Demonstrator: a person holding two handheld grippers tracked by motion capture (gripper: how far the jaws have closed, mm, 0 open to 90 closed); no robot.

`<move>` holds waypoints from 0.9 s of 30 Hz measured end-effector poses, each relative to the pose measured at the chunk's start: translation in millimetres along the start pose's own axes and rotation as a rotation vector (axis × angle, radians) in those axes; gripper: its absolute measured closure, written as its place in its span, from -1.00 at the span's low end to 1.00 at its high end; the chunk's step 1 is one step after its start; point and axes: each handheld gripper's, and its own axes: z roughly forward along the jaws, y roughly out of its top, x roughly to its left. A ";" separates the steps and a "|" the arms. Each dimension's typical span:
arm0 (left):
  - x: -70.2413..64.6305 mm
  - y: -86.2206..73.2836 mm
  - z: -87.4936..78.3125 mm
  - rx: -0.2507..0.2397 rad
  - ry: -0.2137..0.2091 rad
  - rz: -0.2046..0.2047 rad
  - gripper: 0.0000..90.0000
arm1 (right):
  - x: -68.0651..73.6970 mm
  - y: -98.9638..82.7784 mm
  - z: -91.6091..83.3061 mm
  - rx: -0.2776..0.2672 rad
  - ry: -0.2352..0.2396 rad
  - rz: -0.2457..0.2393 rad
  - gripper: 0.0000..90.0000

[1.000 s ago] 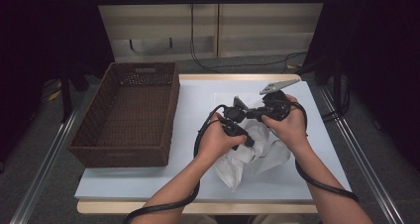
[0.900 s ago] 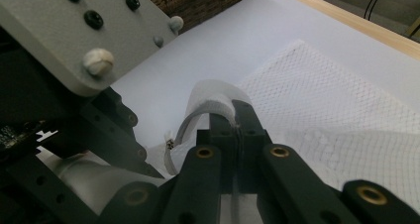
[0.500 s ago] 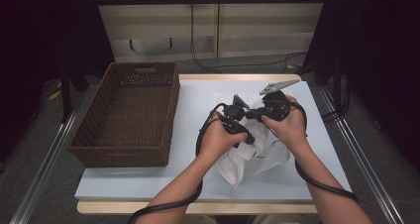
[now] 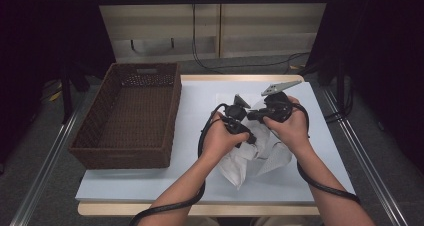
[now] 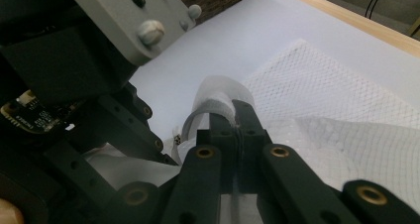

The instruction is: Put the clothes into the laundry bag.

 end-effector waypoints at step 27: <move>-4.2 3.7 10.6 0.004 -0.016 -0.004 0.43 | 3.9 1.1 1.0 -0.002 0.004 -0.008 0.99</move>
